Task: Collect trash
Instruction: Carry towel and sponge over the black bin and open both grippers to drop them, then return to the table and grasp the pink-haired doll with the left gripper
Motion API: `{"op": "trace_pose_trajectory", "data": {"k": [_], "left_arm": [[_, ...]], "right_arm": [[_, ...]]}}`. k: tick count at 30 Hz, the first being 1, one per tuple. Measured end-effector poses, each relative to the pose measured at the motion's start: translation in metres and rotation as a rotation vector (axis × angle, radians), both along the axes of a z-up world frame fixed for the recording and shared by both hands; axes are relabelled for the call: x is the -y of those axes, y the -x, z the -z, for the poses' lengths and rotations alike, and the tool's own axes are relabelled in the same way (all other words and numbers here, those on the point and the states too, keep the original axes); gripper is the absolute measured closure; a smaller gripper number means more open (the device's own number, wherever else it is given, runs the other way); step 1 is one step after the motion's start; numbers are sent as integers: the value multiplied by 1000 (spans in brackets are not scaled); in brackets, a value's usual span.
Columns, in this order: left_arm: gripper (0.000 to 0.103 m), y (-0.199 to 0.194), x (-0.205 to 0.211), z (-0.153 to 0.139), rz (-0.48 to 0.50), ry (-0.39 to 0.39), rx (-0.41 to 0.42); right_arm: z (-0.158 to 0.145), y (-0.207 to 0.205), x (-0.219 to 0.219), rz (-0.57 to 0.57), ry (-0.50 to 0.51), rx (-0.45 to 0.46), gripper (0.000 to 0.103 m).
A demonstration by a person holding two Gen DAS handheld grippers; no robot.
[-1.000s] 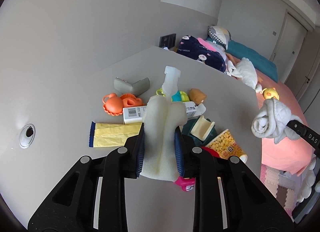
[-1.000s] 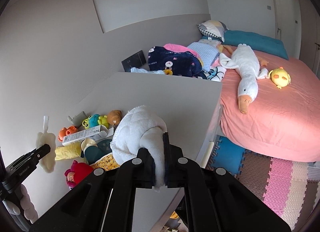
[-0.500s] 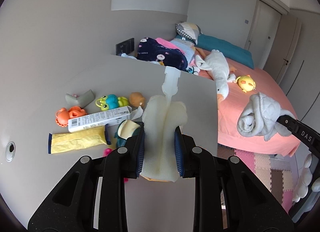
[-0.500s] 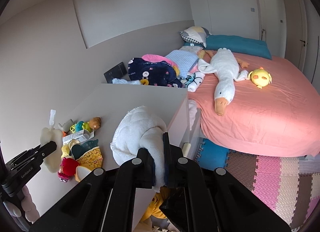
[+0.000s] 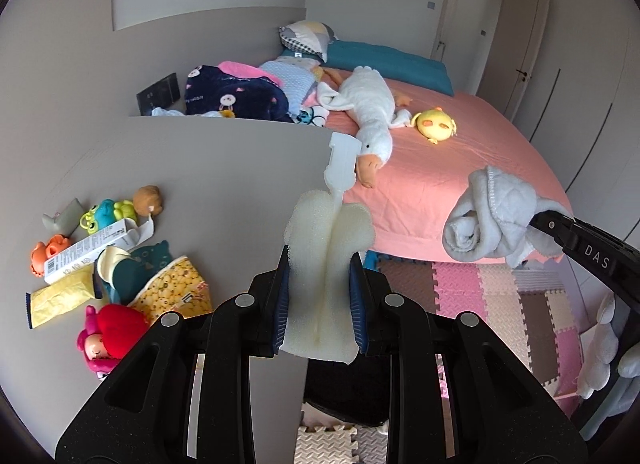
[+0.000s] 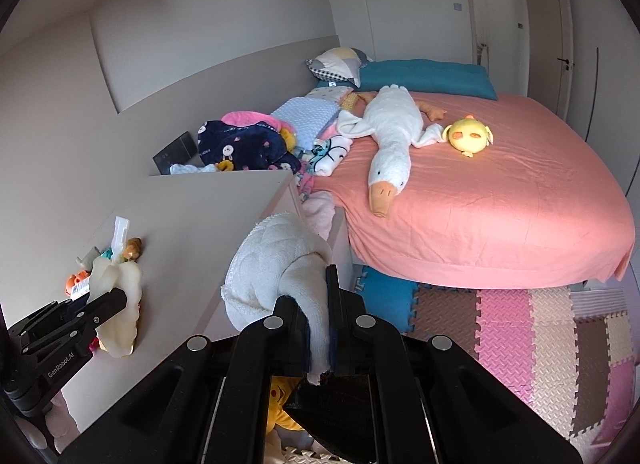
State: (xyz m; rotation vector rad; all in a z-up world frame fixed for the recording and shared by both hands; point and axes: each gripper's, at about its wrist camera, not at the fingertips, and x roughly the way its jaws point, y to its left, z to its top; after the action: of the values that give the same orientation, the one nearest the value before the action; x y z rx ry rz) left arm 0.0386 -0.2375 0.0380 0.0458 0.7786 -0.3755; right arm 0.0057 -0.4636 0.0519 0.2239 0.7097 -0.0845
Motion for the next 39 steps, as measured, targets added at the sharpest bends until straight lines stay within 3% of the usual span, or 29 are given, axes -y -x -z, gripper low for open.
{"op": "trace_pose_trajectory", "data": {"k": [5, 6, 7, 8, 9, 10, 11, 14, 27, 39], "left_arm": [[76, -1, 27, 10, 65, -13, -43], [70, -2, 33, 14, 90, -14, -63], [58, -2, 39, 18, 122, -12, -84], [46, -2, 44, 21, 136, -15, -91], [22, -1, 48, 24, 136, -26, -83], [12, 0, 51, 25, 127, -45, -63], [12, 1, 53, 27, 113, -62, -50], [12, -1, 54, 33, 101, -62, -75], [12, 0, 43, 32, 87, -74, -74], [12, 7, -2, 24, 4, -74, -53]], "right_arm": [[11, -2, 22, 33, -24, -39, 96], [14, -4, 26, 32, -37, -50, 95], [17, -6, 31, 35, -62, -65, 91], [20, -8, 35, 50, -84, -80, 80], [22, -10, 39, 67, -99, -88, 61], [23, -11, 43, 88, -104, -83, 51], [23, -10, 45, 104, -98, -68, 43], [23, -13, 48, 116, -73, -62, 35], [23, -19, 36, 81, -70, -53, 35], [20, -23, -6, -3, -47, -57, 35]]}}
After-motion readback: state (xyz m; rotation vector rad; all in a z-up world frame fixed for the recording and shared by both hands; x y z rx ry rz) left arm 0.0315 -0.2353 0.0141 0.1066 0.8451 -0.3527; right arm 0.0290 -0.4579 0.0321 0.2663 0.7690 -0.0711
